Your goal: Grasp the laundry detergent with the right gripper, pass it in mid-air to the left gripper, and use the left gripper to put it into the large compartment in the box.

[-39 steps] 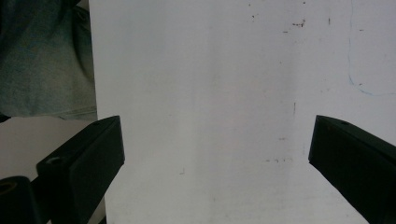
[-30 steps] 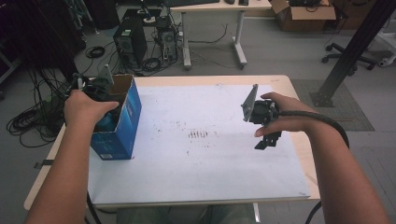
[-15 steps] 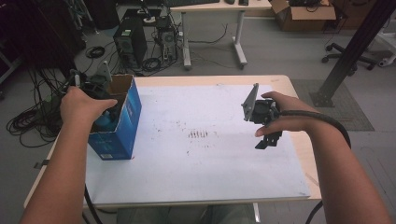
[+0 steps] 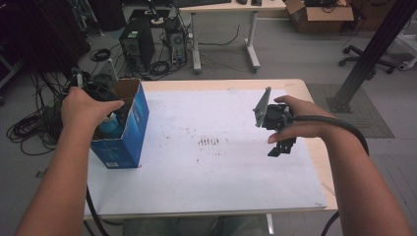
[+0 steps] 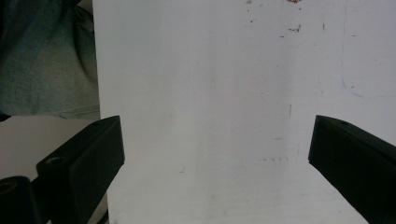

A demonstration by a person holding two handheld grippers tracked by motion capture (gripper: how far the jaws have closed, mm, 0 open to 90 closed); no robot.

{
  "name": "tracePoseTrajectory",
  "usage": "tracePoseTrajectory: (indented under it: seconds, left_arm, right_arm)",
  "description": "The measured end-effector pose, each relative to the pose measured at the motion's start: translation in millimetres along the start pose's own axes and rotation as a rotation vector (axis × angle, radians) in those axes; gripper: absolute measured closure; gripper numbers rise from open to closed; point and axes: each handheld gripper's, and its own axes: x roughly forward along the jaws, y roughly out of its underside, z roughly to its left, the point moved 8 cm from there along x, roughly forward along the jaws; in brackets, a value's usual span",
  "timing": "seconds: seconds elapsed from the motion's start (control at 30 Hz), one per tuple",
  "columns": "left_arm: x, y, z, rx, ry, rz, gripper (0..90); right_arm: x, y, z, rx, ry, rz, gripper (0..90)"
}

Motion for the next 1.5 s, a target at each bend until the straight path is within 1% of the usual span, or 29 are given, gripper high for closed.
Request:
tracePoseTrajectory:
  seconds: [0.07,0.13,0.23,0.27,0.33,0.4,0.43,0.5,0.53,0.57,0.63,0.7,0.8,0.87,0.9,0.93,1.03,1.13,1.17,1.27,1.37,1.5]
  left_arm:
    - [-3.0,-0.2,-1.4,0.013,-0.005,-0.002,16.0]
    - [-6.4,-0.2,-4.1,0.031,0.006,-0.004,14.6]
    - [-12.3,-0.8,-7.7,0.046,0.022,-0.008,12.1]
    - [-14.3,-1.2,-8.8,0.048,0.025,-0.01,11.9]
    - [-19.2,-1.6,-10.7,0.068,0.026,-0.007,11.3]
    - [-24.4,-2.1,-13.3,0.085,0.039,-0.01,7.6]
    - [-28.1,-2.5,-15.6,0.098,0.056,-0.014,6.9]
    - [-33.9,-2.8,-18.9,0.119,0.071,-0.013,4.6]
    - [-36.8,-3.0,-20.7,0.124,0.076,-0.013,4.4]
    - [-40.6,-2.9,-22.9,0.141,0.084,-0.012,4.7]
    - [-45.3,-3.4,-26.4,0.157,0.096,-0.016,4.4]
    - [-50.2,-2.8,-30.3,0.18,0.109,-0.01,4.5]
    - [-55.8,-2.7,-35.6,0.222,0.113,-0.004,4.6]
    - [-58.5,-3.0,-38.5,0.251,0.101,-0.002,4.6]
    - [-59.6,-3.1,-41.1,0.266,0.104,-0.004,4.5]
    - [-60.7,-2.9,-44.1,0.287,0.117,0.001,4.5]
    - [-64.1,-1.9,-54.1,0.345,0.124,0.017,4.6]
    - [-71.3,-3.0,-67.3,0.391,0.131,-0.002,4.7]
    - [-74.0,-3.3,-71.2,0.412,0.129,-0.007,4.7]
    - [-81.8,-3.6,-82.0,0.457,0.117,-0.01,4.6]
    - [-88.1,-4.4,-90.1,0.498,0.112,-0.021,4.6]
    - [-94.8,-6.8,-97.9,0.525,0.109,-0.036,4.6]
  right_arm:
    - [-0.7,0.0,0.4,0.0,0.002,-0.001,3.6]
    - [-1.6,0.1,0.5,-0.001,0.004,0.0,3.5]
    - [-2.4,0.5,1.3,0.0,0.005,0.002,3.5]
    - [-2.6,0.5,1.4,-0.001,0.005,0.001,3.5]
    - [-2.7,0.7,1.9,-0.001,0.005,0.001,3.7]
    - [-2.6,0.9,2.1,-0.002,0.006,0.003,3.5]
    - [-2.6,0.9,2.2,-0.003,0.006,0.003,3.7]
    - [-2.7,0.8,2.2,-0.003,0.008,0.002,3.5]
    - [-2.7,0.9,2.1,-0.005,0.008,0.001,3.6]
    - [-2.6,1.1,2.2,-0.002,0.008,0.002,3.6]
    - [-2.5,1.6,2.2,0.0,0.008,0.001,3.6]
    - [-2.1,2.4,2.5,0.002,0.007,0.001,3.6]
    - [-1.9,4.4,2.7,0.006,0.008,0.001,3.6]
    - [-2.1,5.7,3.1,0.01,0.008,0.001,3.6]
    - [-2.2,6.5,3.3,0.012,0.009,0.001,3.6]
    - [-2.3,7.1,3.4,0.012,0.009,0.001,3.5]
    - [-2.0,8.4,4.1,0.012,0.009,0.0,3.6]
    - [-1.4,9.6,4.2,0.013,0.006,0.0,3.5]
    - [-0.9,10.2,4.2,0.013,0.005,0.004,3.6]
    - [-0.2,11.1,3.9,0.012,0.003,0.013,3.6]
    - [-0.5,10.5,3.8,0.011,0.003,0.005,3.5]
    - [1.0,10.5,3.5,0.007,0.003,0.004,3.5]
